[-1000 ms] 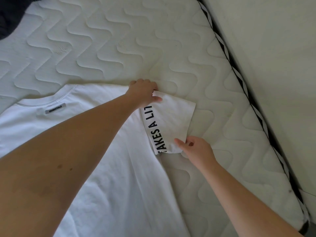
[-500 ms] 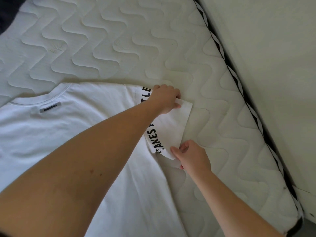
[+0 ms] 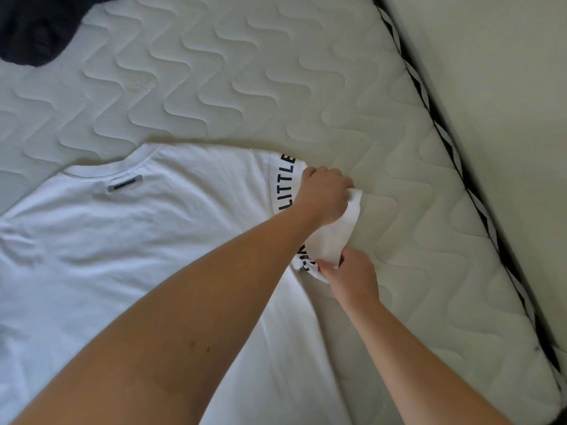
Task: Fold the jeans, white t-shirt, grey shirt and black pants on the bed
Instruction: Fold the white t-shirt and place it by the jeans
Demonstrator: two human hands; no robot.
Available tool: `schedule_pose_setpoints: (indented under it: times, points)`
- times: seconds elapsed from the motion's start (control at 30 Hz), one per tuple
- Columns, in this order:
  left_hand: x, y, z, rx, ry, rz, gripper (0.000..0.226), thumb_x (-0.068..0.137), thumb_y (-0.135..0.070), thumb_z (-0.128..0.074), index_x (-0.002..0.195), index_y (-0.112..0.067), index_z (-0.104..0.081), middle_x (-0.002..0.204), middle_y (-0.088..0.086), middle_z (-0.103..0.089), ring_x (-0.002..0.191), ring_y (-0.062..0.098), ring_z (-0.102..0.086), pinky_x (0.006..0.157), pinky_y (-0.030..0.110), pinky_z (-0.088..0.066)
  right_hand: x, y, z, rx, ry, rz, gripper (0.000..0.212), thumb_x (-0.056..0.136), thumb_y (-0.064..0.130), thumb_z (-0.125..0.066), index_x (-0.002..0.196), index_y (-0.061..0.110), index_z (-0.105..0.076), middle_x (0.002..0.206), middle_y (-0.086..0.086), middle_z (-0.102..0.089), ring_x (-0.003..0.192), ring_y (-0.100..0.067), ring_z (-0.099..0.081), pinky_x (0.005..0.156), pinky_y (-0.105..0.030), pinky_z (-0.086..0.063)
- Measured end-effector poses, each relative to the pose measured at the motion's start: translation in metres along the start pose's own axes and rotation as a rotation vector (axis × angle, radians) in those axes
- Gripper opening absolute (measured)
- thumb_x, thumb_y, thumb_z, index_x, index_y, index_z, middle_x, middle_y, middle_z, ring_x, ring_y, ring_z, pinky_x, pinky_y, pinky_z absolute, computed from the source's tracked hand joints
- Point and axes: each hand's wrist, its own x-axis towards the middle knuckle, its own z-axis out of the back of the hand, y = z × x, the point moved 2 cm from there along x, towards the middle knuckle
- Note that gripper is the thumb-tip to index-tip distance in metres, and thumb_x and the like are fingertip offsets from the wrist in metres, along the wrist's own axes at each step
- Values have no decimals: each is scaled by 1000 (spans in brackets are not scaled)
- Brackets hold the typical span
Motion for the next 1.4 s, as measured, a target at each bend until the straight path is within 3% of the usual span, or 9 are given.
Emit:
schedule_pose_setpoints:
  times: [0.17,0.3,0.4,0.5,0.63,0.8,1.1,1.27,1.4]
  points:
    - [-6,10,16,-148,-187,-19,24,89,-17,-59,105,-29,-72,118,-6,-61,119,18,-50,110,34,-19,-1,-1,2,93,-134,18,24,89,35,-63,89,11,-57,85,-5,-67,77,-26,-65,66,-37,-51]
    - [-13,23,26,-169,-172,4,44,96,-18,-54,139,-28,-51,145,-2,-46,139,18,-34,118,37,-9,0,-12,3,146,63,-114,29,89,37,-64,71,14,-61,61,-3,-68,44,-14,-60,60,-39,-57]
    - [-21,51,33,-131,-212,63,43,98,-16,-52,140,-22,-50,142,3,-50,135,23,-41,115,36,-21,-2,-13,8,-177,158,-87,52,93,54,-53,56,17,-54,54,-2,-60,53,-21,-56,54,-32,-44]
    - [-30,93,43,-83,-280,173,40,99,-15,-50,139,-17,-52,138,7,-53,131,27,-45,112,38,-28,0,-3,22,-247,-70,-23,51,92,59,-49,63,18,-51,58,5,-52,60,-20,-54,50,-29,-30]
    - [-35,144,57,13,-333,261,40,98,-14,-52,138,-13,-52,137,10,-54,128,31,-47,109,40,-30,23,34,32,-97,-243,255,21,95,40,-57,97,19,-60,86,2,-60,90,-26,-60,71,-33,-41]
    - [-28,176,67,86,-295,303,34,99,-26,-54,132,-18,-56,127,6,-60,123,29,-50,108,38,-29,78,68,38,-330,-277,360,49,97,33,-54,143,19,-43,142,-7,-47,131,-31,-38,105,-42,-30]
    - [-5,193,82,121,-264,344,11,97,-27,-59,100,-24,-69,99,0,-63,105,25,-55,94,35,-30,110,62,64,-406,-231,259,25,96,35,-60,107,14,-67,107,-13,-66,103,-36,-58,86,-41,-44]
    - [0,190,79,131,-297,319,15,99,-25,-53,105,-24,-67,103,1,-61,106,27,-53,96,40,-32,105,48,72,-313,-218,266,24,94,35,-62,100,13,-66,96,-7,-67,93,-30,-62,79,-40,-48]
    - [9,170,74,86,-119,246,26,97,-47,-52,113,-29,-62,114,-2,-57,115,24,-47,101,40,-29,105,43,72,-358,-169,204,43,87,56,-63,106,17,-64,103,-4,-64,102,-30,-58,87,-41,-47]
